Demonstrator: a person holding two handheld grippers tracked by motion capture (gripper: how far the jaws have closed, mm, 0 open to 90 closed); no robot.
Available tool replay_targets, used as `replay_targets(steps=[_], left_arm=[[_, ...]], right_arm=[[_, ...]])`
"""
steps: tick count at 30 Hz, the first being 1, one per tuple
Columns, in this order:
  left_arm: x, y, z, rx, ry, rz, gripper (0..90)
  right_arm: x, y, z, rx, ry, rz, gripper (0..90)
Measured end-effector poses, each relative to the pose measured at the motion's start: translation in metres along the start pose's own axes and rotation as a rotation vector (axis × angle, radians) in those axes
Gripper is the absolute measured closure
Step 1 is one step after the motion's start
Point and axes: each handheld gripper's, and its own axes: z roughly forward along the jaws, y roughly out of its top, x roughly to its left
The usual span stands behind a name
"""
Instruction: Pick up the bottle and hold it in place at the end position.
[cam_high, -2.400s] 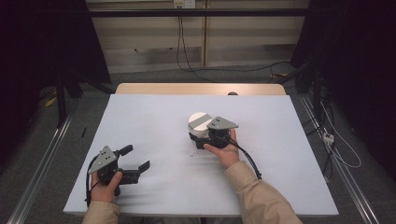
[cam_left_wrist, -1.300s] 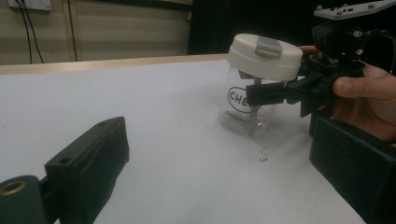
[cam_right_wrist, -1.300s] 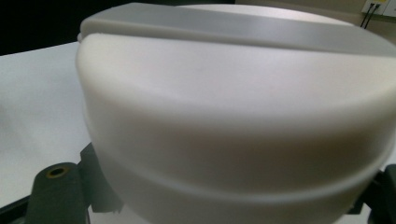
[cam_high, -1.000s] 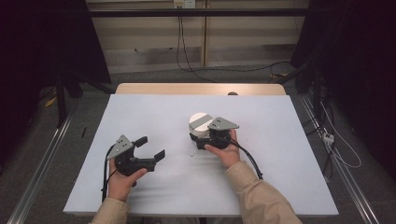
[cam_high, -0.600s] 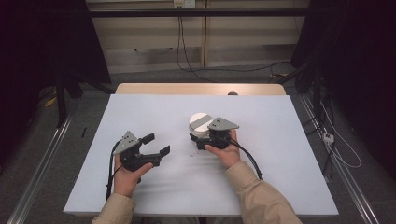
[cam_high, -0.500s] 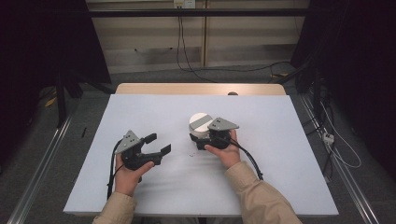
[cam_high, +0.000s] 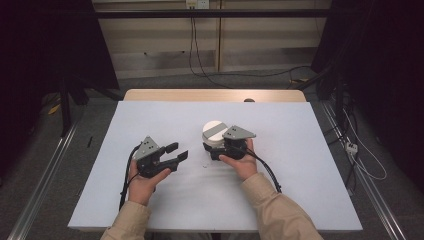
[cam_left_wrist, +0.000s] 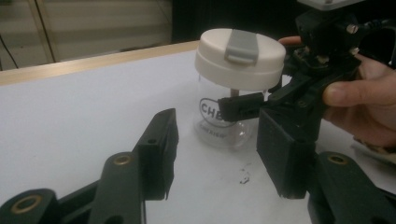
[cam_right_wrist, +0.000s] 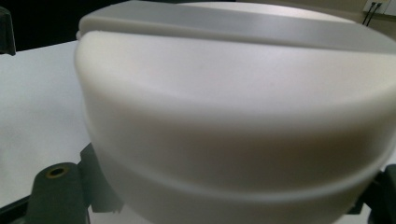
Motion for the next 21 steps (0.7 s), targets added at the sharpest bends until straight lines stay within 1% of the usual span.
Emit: replay_targets(steps=[1, 3, 4, 9, 11, 13, 15, 16, 18, 21], left_arm=[[0.0, 0.0, 0.0, 0.0, 0.0, 0.0, 48.7], [-0.002, 0.002, 0.003, 0.009, -0.002, 0.015, 48.9], [-0.002, 0.002, 0.005, 0.007, -0.009, 0.013, 49.1], [-0.001, 0.005, 0.007, -0.002, -0.018, 0.004, 49.2], [-0.001, 0.006, 0.009, -0.005, -0.03, -0.005, 49.7], [-0.001, 0.007, 0.01, -0.004, -0.04, 0.001, 51.2], [-0.003, 0.01, 0.012, -0.002, -0.05, -0.004, 53.2], [-0.003, 0.01, 0.012, 0.0, -0.052, 0.003, 53.6], [-0.004, 0.012, 0.014, 0.002, -0.064, -0.002, 55.7], [-0.004, 0.012, 0.015, 0.008, -0.067, 0.0, 57.4]], right_arm=[[0.0, 0.0, 0.0, 0.0, 0.0, 0.001, 18.4], [0.0, 0.0, 0.0, 0.0, 0.0, 0.001, 18.4], [0.0, 0.0, 0.0, 0.0, 0.0, 0.001, 18.4], [0.0, 0.0, 0.0, 0.001, 0.0, -0.001, 18.4], [0.0, 0.0, 0.0, 0.001, 0.0, -0.001, 18.4], [0.0, 0.0, 0.0, 0.0, 0.0, 0.001, 18.4], [0.0, 0.0, 0.0, 0.002, 0.0, 0.0, 18.4], [0.0, 0.0, 0.0, 0.001, 0.0, 0.0, 18.4], [0.0, 0.0, 0.0, 0.001, 0.0, 0.0, 18.4], [0.0, 0.0, 0.0, 0.001, 0.001, 0.001, 18.4]])
